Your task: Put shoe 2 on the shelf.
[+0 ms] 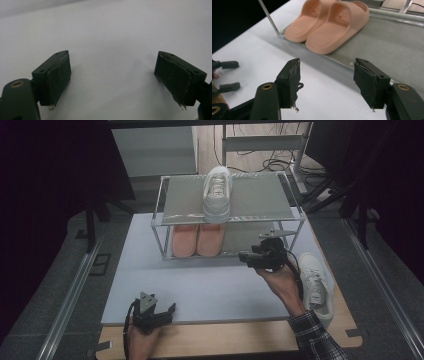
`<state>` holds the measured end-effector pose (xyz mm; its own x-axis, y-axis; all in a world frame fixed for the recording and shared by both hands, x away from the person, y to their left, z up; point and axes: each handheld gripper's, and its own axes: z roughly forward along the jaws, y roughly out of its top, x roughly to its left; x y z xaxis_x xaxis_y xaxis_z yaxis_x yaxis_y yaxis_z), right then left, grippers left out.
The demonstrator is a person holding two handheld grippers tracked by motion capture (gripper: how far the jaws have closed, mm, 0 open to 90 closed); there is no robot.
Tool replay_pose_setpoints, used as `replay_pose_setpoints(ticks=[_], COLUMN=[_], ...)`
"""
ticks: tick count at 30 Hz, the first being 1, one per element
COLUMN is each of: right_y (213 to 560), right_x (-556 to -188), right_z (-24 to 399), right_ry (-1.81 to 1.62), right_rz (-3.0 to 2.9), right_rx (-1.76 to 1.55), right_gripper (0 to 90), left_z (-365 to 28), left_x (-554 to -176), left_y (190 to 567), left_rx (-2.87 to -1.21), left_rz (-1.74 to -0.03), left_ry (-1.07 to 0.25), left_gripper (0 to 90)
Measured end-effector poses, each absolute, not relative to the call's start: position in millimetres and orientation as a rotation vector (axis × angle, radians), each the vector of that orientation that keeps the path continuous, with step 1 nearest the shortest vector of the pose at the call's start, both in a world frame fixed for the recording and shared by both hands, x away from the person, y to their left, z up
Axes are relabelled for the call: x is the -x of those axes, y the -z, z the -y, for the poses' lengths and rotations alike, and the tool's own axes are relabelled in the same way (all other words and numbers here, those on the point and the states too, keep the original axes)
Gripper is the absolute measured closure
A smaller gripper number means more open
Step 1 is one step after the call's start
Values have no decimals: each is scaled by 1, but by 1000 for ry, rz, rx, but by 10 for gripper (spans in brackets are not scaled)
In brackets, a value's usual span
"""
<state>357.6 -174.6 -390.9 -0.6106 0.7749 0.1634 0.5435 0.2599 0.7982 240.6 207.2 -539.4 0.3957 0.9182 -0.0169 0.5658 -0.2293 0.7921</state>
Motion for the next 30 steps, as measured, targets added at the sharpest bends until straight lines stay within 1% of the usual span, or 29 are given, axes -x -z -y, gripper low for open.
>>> replay_pose_setpoints(ticks=[5,9,14,19,25,30], right_y=[391,392,394,396,398,401], right_x=[-354,-351,-348,-344,-342,-340], right_z=[188,200,214,229,249,268], right_ry=[-1214,-1156,-1087,-1024,-993,-941], right_rz=[-2265,-2262,-2252,-2249,-2221,-2190], right_rx=[-1228,-1233,-1245,-1246,-1299,-1344], right_gripper=[428,475,561,608,706,812], left_z=[-207,-207,-207,-207,-207,-207], left_x=[-241,-241,-241,-241,-240,-240], left_y=[539,539,539,539,540,540], left_rx=[-1916,-1915,-1915,-1915,-1912,-1912], left_rz=[-1271,-1271,-1272,-1272,-1275,-1275], left_ry=[-606,-606,-606,-606,-604,-604], left_gripper=[138,138,138,138,138,138])
